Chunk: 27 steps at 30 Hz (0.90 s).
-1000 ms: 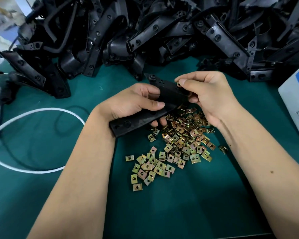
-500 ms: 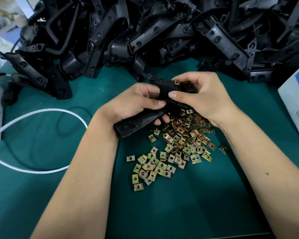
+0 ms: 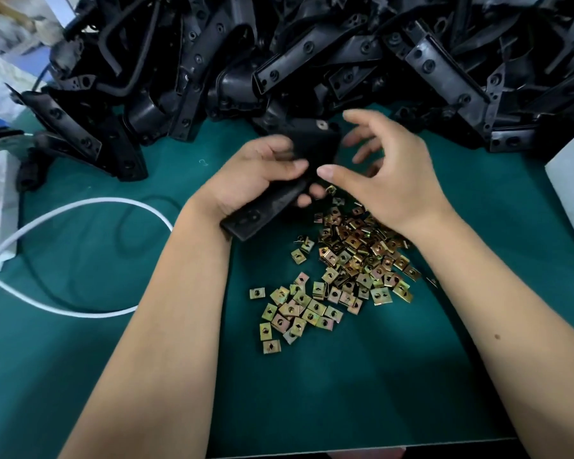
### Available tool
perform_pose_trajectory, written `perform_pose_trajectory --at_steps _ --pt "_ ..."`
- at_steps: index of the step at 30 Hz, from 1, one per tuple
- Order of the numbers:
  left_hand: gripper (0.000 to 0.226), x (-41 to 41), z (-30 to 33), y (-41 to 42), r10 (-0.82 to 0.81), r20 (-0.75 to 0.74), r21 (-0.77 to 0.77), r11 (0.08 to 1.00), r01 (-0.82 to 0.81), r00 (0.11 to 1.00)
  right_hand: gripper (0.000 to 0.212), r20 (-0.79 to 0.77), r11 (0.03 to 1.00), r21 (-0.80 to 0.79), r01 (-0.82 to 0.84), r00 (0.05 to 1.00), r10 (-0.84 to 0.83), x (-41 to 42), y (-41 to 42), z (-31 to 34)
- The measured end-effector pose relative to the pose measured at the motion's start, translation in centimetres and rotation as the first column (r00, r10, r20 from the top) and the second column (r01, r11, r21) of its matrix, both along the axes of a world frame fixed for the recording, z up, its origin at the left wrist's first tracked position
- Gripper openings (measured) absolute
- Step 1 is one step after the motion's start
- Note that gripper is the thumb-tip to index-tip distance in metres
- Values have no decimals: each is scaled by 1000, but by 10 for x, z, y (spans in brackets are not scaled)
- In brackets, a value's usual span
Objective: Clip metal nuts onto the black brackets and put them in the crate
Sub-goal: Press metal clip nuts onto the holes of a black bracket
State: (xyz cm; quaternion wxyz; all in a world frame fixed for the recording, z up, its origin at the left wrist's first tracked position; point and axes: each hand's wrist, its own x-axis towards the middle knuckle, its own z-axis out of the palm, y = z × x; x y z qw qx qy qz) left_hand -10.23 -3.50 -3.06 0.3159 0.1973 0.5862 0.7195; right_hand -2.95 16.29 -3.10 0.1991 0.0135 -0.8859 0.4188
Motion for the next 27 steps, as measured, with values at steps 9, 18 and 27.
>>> perform_pose_trajectory --at_steps 9,18,27 --pt "49 -17 2 -10 381 387 226 844 -487 840 21 270 704 313 -637 771 577 29 -70 10" --pt "48 -20 -2 -9 390 296 152 882 -446 872 10 295 729 116 -675 724 623 29 -69 11" --pt "32 -6 -3 -6 190 -105 -131 970 -203 976 17 -115 697 -686 -209 977 180 3 -2 21"
